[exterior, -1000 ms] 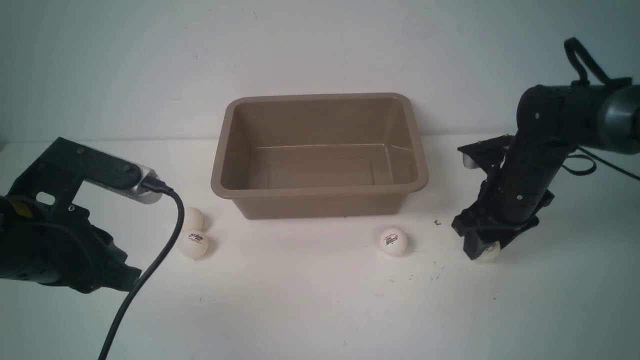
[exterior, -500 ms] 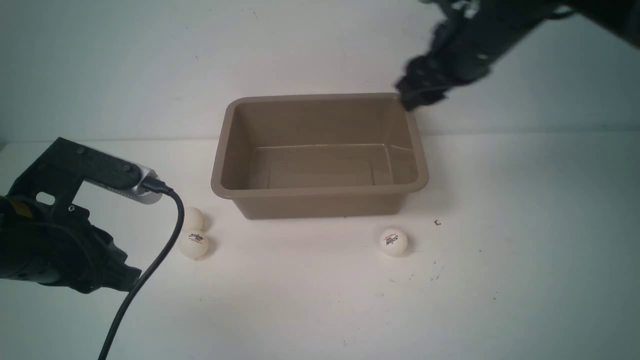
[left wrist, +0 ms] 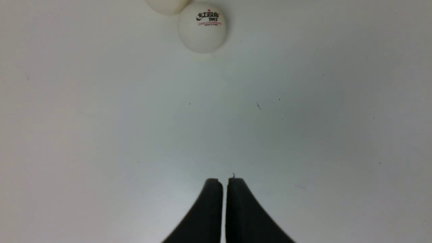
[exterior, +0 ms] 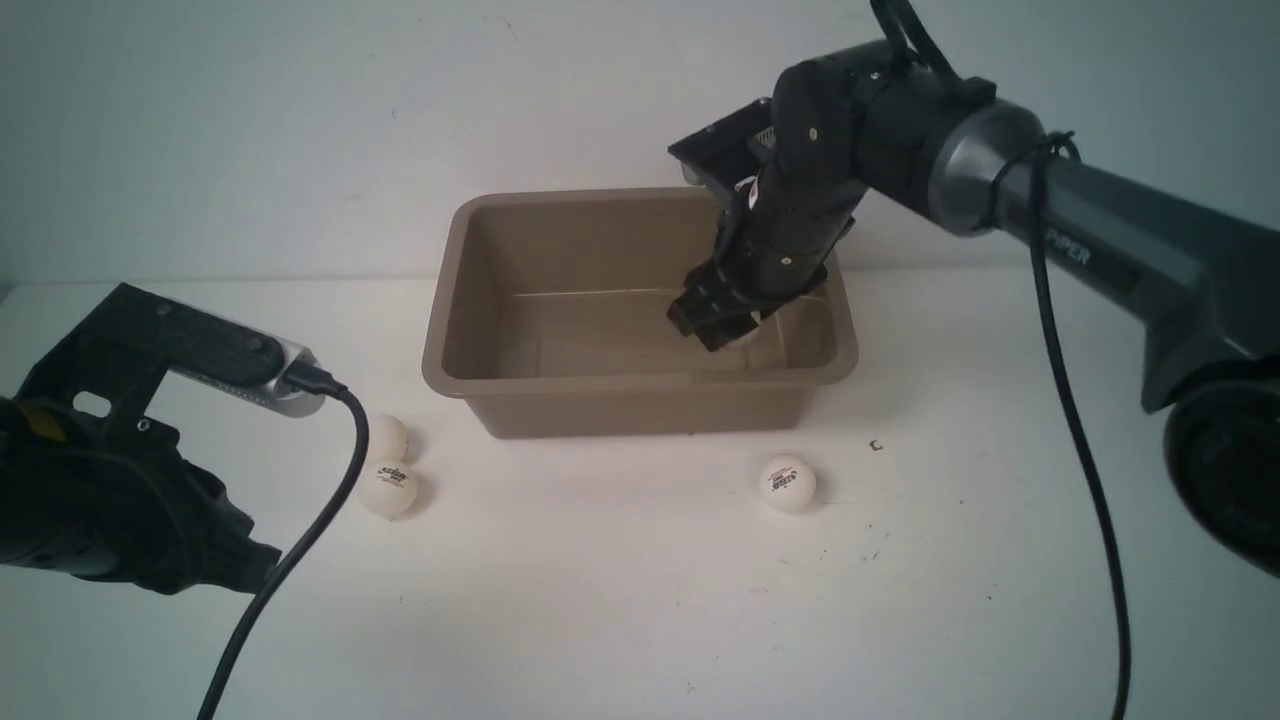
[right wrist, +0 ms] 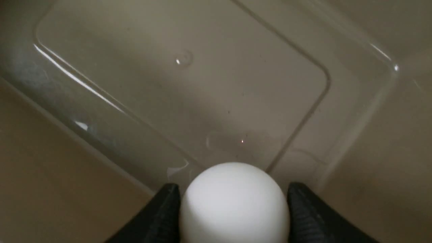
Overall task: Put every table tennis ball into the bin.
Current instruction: Use the right arm to put the table tennis ball into the box, then use the right arm to clamp the table tennis ball closest to it
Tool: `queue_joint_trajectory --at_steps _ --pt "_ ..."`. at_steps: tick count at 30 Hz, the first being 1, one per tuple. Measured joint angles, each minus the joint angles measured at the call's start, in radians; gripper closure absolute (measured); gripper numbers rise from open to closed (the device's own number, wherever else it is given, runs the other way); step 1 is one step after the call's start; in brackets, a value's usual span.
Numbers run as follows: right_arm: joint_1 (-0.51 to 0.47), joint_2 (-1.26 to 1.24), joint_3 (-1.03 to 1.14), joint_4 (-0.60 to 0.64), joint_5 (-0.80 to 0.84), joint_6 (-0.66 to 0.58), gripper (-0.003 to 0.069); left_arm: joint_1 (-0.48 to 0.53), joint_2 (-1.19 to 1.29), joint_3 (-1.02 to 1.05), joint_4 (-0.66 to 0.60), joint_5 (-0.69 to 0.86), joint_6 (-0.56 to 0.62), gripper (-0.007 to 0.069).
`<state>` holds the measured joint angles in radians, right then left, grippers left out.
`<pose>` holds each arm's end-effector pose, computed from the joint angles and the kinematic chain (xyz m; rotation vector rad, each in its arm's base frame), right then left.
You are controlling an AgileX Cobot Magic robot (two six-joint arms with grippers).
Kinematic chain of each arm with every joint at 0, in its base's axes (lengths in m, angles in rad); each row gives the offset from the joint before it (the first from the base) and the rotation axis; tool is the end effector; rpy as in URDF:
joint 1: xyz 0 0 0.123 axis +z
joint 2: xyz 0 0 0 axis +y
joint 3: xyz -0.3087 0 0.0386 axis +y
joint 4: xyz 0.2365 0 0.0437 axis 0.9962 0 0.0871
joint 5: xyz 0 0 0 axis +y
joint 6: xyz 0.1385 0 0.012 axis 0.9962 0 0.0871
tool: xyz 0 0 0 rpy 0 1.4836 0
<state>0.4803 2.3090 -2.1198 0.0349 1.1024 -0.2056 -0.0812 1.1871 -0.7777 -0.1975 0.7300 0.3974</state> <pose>0.4649 0.2471 0.1940 -0.9220 2.6236 0.1175 0.2218 -0.0363 0.2506 0.4738 2.5594 -0.1113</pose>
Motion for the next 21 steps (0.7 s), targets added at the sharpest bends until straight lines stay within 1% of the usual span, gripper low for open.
queue_joint_trajectory --at_steps 4,6,8,12,15,18,21 --pt "0.0 0.0 -0.006 0.0 -0.026 0.001 0.0287 0.0 0.0 0.0 0.0 0.0 0.0 0.0625" --pt "0.0 0.0 -0.006 0.001 -0.022 0.011 0.0263 0.0 0.0 0.0 0.0 0.0 0.0 0.0625" --pt "0.0 -0.001 -0.006 0.007 0.0 0.03 0.0221 0.0 0.0 0.0 0.0 0.0 0.0 0.0625" --pt "0.0 -0.034 -0.006 -0.012 0.056 0.03 0.0194 0.0 0.0 0.0 0.0 0.0 0.0 0.0625" --pt "0.0 -0.091 -0.006 -0.049 0.1 0.029 0.0191 0.0 0.0 0.0 0.0 0.0 0.0 0.0625" --pt "-0.001 -0.228 0.003 -0.103 0.135 0.039 0.019 0.0 0.0 0.0 0.0 0.0 0.0 0.0625" --pt "-0.001 -0.355 0.066 -0.117 0.137 0.053 0.019 0.0 0.0 0.0 0.0 0.0 0.0 0.0625"
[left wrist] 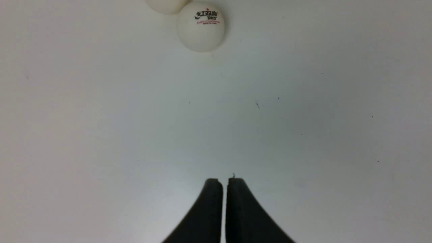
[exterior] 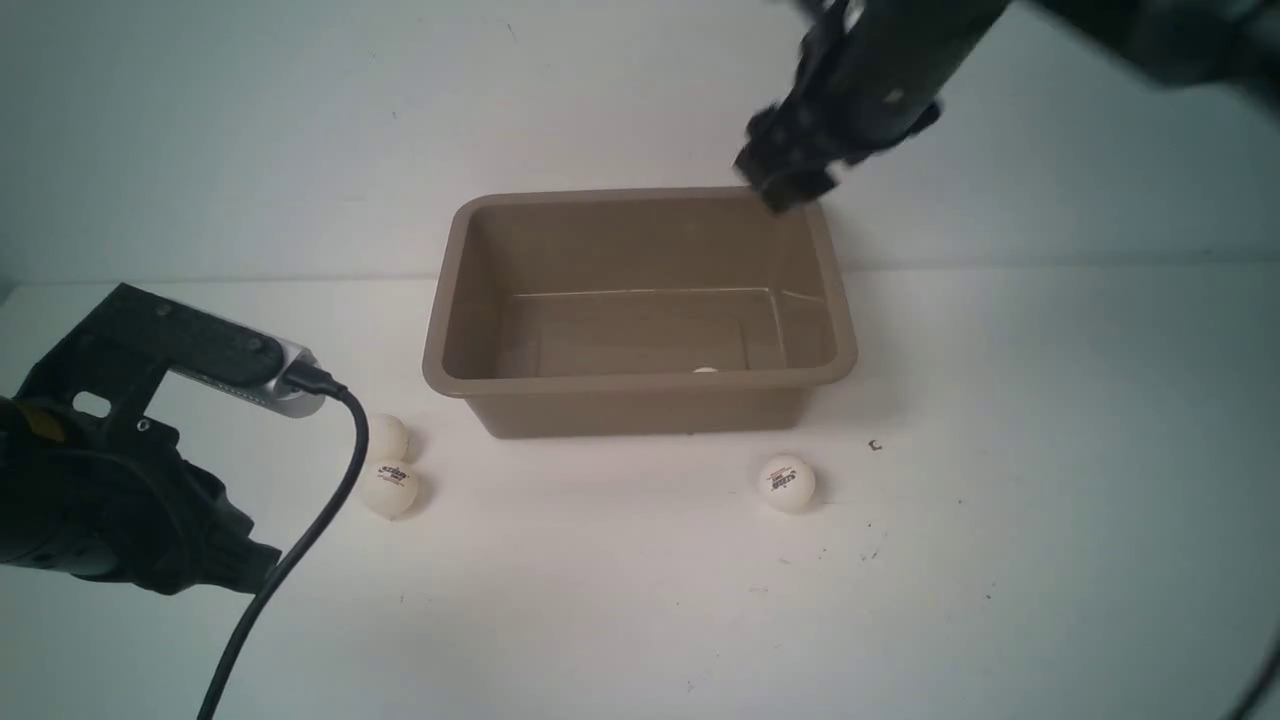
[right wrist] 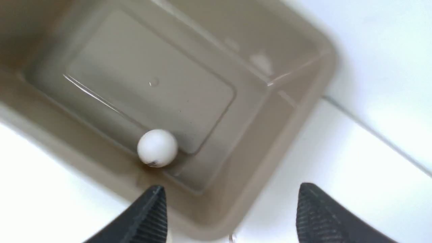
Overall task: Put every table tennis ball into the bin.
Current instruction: Use the right arm to clamp the table tennis ball closest to it
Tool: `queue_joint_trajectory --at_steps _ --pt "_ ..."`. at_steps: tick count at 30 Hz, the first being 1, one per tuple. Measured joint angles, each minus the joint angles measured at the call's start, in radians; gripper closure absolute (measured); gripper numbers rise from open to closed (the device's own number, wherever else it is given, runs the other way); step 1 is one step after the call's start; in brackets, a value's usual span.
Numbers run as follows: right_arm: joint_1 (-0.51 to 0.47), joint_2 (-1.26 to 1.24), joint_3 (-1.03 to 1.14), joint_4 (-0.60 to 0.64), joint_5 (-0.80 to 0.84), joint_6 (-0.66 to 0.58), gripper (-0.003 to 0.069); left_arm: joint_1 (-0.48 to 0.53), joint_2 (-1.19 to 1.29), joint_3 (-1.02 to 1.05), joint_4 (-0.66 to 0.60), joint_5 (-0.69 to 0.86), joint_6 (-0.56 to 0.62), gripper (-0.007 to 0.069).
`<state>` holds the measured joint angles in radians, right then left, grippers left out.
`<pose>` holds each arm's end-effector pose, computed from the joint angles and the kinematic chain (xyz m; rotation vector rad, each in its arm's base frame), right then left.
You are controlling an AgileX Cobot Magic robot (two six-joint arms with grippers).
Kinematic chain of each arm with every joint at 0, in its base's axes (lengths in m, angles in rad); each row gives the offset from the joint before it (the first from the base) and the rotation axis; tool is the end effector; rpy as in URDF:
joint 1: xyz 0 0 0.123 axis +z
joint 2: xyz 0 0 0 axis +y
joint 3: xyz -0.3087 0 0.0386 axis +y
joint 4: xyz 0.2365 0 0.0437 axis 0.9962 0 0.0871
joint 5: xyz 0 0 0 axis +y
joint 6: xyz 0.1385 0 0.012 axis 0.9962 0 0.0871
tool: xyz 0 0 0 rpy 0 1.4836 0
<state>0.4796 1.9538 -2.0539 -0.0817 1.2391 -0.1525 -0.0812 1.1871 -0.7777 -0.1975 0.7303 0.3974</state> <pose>0.4050 0.1985 0.3417 -0.8208 2.4843 0.0042 0.2217 -0.0363 0.2505 0.4739 2.5597 -0.1114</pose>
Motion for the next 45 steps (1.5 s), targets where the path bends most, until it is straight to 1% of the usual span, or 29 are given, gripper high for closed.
queue_joint_trajectory --at_steps 1,3,5,8,10,11,15,21,25,29,31,33,40,45 --pt "0.0 -0.019 0.007 0.0 0.0 0.0 0.019 0.0 0.0 0.0 0.0 0.0 0.0 0.0625" --pt "0.0 -0.163 0.179 -0.006 0.005 0.003 0.019 0.0 0.0 0.0 0.0 0.0 0.0 0.0625" --pt "-0.001 -0.209 0.274 -0.006 0.008 0.008 0.019 0.0 0.0 0.0 0.0 0.0 0.0 0.0625" --pt "-0.001 -0.289 0.475 0.011 -0.003 0.016 0.019 0.0 0.0 0.0 0.0 0.001 0.0 0.0625" --pt "-0.001 -0.334 0.583 0.025 -0.058 0.021 0.019 0.0 0.0 0.0 0.0 0.005 0.0 0.0625" --pt "-0.001 -0.367 0.67 0.034 -0.114 0.027 0.019 0.0 0.0 0.0 0.0 0.007 0.0 0.0625" --pt "-0.001 -0.401 0.811 0.074 -0.267 0.038 0.019 0.0 0.0 0.0 0.0 0.015 0.0 0.0625" --pt "-0.001 -0.329 0.846 0.107 -0.329 0.055 0.019 0.0 0.0 0.0 0.0 0.023 0.0 0.0625" --pt "-0.001 -0.262 0.846 0.117 -0.381 0.102 0.019 0.0 0.0 0.0 0.0 0.025 0.0 0.0625" --pt "-0.001 -0.216 0.846 0.156 -0.447 0.138 0.019 0.0 0.0 0.0 0.0 0.026 0.0 0.0625" --pt "-0.001 -0.195 0.846 0.195 -0.483 0.152 0.019 0.0 0.0 0.0 0.0 0.026 0.0 0.0625" --pt "0.003 -0.18 0.846 0.219 -0.509 0.152 0.019 0.0 0.0 0.0 0.0 0.026 0.0 0.0625" --pt "0.032 -0.134 0.846 0.22 -0.575 0.152 0.019 0.0 0.0 0.0 -0.001 0.026 0.0 0.0625" --pt "0.033 -0.089 0.826 0.217 -0.584 0.159 0.019 0.0 0.0 0.0 -0.001 0.026 0.0 0.0625"
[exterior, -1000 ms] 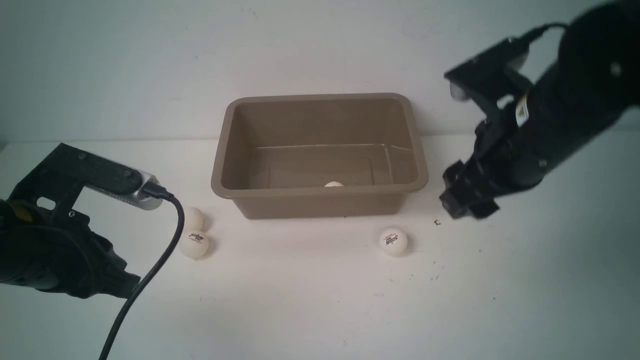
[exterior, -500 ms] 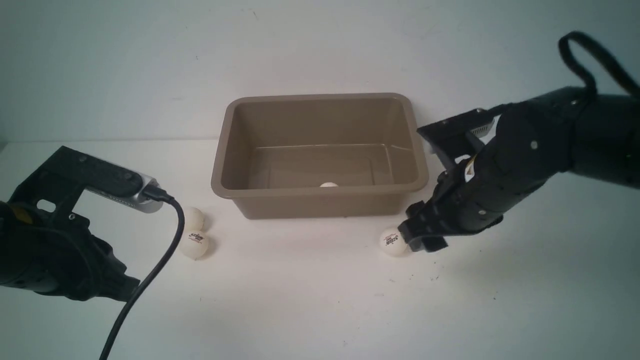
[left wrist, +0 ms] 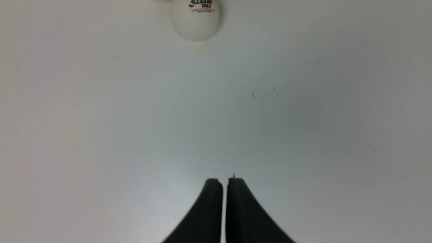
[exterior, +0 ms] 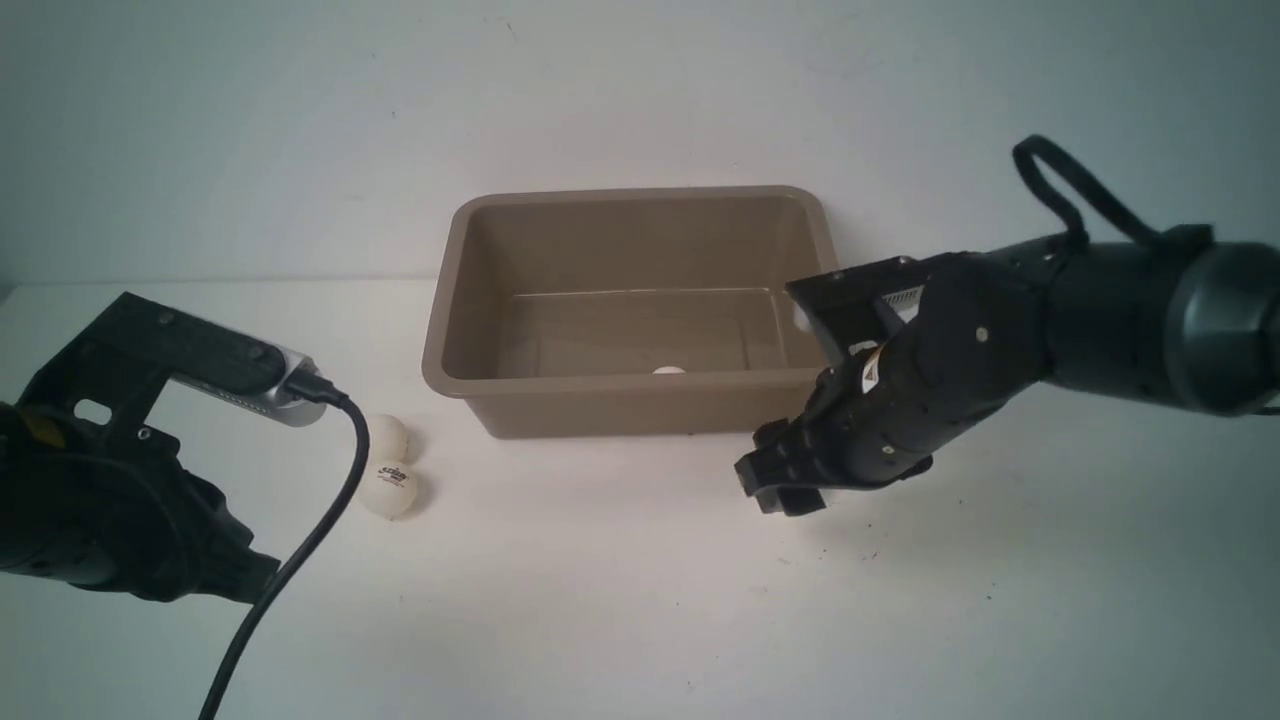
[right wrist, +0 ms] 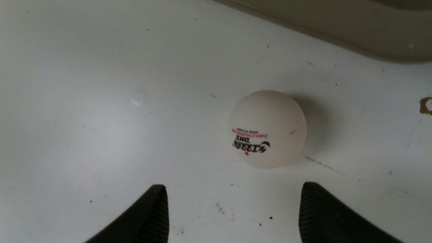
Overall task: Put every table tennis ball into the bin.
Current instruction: Use the right arm to clamp the table tennis ball closest to it
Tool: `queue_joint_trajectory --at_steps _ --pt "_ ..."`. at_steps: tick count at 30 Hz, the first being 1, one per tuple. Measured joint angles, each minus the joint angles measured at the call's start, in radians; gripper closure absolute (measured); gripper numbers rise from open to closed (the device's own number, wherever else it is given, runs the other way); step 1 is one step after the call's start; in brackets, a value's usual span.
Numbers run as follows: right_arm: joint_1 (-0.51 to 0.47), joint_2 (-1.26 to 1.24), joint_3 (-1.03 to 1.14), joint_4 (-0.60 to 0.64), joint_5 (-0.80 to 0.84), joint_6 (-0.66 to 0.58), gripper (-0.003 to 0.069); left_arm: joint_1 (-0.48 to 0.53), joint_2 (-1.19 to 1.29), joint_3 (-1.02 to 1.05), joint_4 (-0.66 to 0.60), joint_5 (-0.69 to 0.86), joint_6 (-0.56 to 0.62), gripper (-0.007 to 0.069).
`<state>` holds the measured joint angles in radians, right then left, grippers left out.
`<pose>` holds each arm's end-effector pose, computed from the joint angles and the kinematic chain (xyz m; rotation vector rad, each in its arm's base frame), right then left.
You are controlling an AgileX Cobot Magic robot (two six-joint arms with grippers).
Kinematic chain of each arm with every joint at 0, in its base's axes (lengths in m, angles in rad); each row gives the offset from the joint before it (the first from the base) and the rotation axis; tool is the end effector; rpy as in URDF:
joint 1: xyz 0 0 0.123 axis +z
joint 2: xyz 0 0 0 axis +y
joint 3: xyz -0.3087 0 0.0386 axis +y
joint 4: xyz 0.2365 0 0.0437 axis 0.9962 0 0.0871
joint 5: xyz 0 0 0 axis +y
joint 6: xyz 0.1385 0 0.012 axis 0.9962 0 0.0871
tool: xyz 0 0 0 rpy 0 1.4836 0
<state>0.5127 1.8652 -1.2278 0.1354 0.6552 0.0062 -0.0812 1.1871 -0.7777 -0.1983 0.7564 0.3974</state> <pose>0.3365 0.2025 0.1724 -0.5764 2.7425 0.2714 0.2185 -0.0367 0.2489 0.4813 2.5838 -0.1202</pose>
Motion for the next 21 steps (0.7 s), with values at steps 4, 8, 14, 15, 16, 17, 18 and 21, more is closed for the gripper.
queue_joint_trajectory --at_steps 4,8,14,15,16,17,18,21 --pt "0.0 0.034 -0.032 -0.018 -0.001 0.006 0.019 0.0 0.0 0.0 0.0 0.001 0.0 0.0625" --pt "0.0 0.074 -0.102 -0.061 0.018 0.025 0.0195 0.0 0.0 0.0 0.0 0.003 0.0 0.0625" --pt "0.0 0.112 -0.143 -0.082 0.055 0.026 0.0197 0.0 0.0 0.0 0.0 0.003 0.0 0.0625" --pt "0.0 0.12 -0.144 -0.084 0.057 0.026 0.0197 0.0 0.0 0.0 0.0 0.003 0.0 0.0625" --pt "0.0 0.125 -0.144 -0.084 0.058 0.026 0.0197 0.0 0.0 0.0 0.0 0.003 0.0 0.0625" --pt "0.0 0.136 -0.144 -0.084 0.061 0.026 0.0197 0.0 0.0 0.0 0.0 0.003 0.0 0.0625" --pt "0.0 0.138 -0.144 -0.084 0.061 0.026 0.0197 0.0 0.0 0.0 0.0 0.003 0.0 0.0625" --pt "0.0 0.166 -0.144 -0.096 0.062 0.026 0.0198 0.0 0.0 0.0 0.0 0.003 0.0 0.0625"
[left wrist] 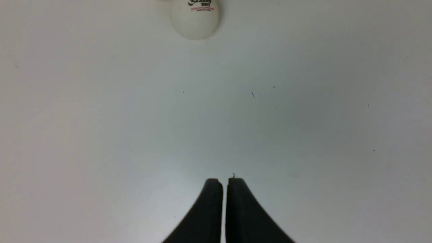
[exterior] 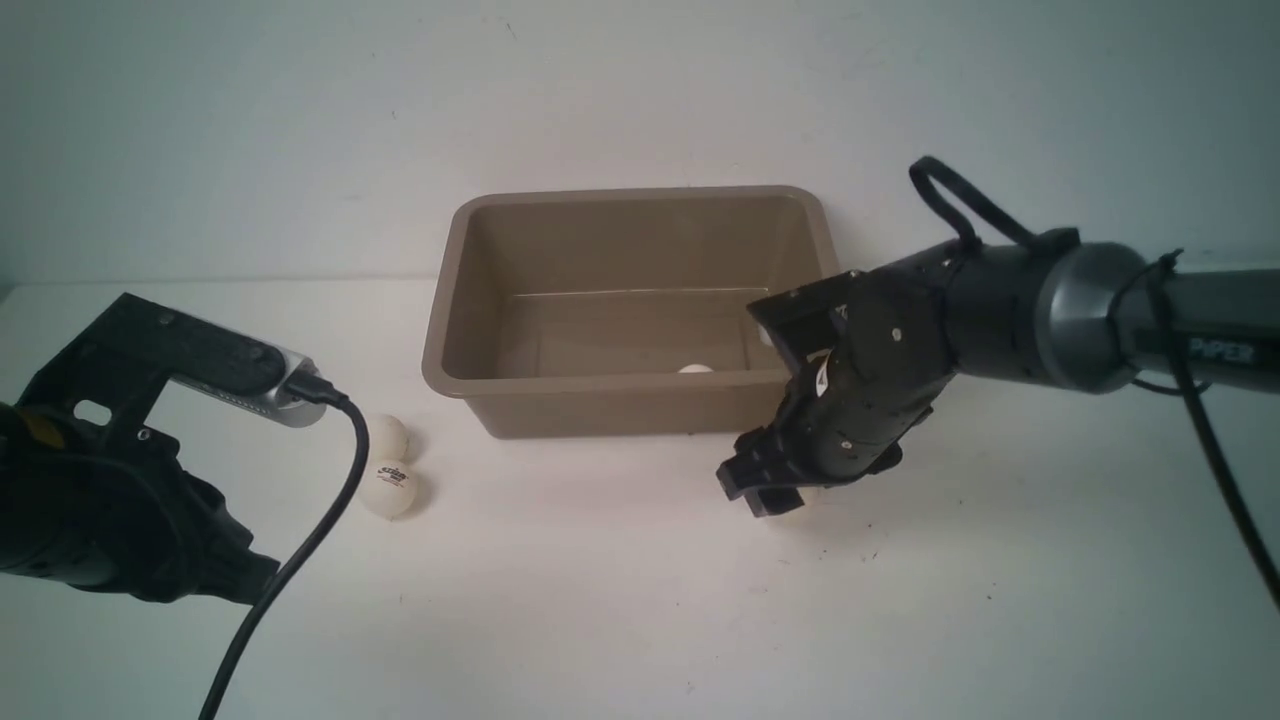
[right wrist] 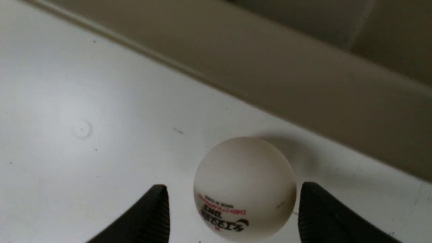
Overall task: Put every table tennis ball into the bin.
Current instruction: Use the right arm to clamp the table tennis ball closest to it
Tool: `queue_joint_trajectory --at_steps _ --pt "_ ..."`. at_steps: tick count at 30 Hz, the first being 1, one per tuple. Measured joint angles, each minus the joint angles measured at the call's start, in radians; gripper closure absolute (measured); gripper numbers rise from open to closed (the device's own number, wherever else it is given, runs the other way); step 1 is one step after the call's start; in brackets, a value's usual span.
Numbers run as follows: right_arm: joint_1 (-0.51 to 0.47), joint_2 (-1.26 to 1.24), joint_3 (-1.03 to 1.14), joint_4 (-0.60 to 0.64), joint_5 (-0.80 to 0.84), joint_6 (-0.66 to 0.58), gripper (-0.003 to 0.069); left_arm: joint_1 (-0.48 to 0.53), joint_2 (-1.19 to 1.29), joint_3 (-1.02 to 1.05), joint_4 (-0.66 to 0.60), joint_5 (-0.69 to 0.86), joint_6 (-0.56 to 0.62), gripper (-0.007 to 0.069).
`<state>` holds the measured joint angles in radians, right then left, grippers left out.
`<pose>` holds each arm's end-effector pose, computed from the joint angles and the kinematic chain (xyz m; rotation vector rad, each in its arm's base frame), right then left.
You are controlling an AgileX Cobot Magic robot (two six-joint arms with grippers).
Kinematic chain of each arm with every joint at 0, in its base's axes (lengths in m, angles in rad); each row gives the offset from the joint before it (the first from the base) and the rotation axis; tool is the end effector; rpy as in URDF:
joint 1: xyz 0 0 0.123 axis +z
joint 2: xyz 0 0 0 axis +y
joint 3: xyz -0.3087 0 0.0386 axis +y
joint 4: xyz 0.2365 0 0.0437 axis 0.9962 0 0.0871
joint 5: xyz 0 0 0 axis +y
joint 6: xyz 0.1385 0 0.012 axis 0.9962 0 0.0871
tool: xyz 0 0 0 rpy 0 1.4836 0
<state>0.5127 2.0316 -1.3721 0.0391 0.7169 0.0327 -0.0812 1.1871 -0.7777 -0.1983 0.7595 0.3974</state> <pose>0.3678 0.2111 0.1384 -0.6472 2.8008 0.1511 0.2181 -0.0367 0.2487 0.4822 2.5867 -0.1212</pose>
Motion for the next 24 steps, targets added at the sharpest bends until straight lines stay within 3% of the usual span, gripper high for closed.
queue_joint_trajectory --at_steps 9,24 --pt "0.0 0.038 -0.003 -0.017 -0.035 0.012 0.0298 0.0 0.0 0.0 0.0 0.0 0.0 0.0625" --pt "0.011 0.038 -0.007 -0.017 0.008 -0.012 0.0298 0.0 0.0 0.0 0.0 0.0 0.0 0.0625"
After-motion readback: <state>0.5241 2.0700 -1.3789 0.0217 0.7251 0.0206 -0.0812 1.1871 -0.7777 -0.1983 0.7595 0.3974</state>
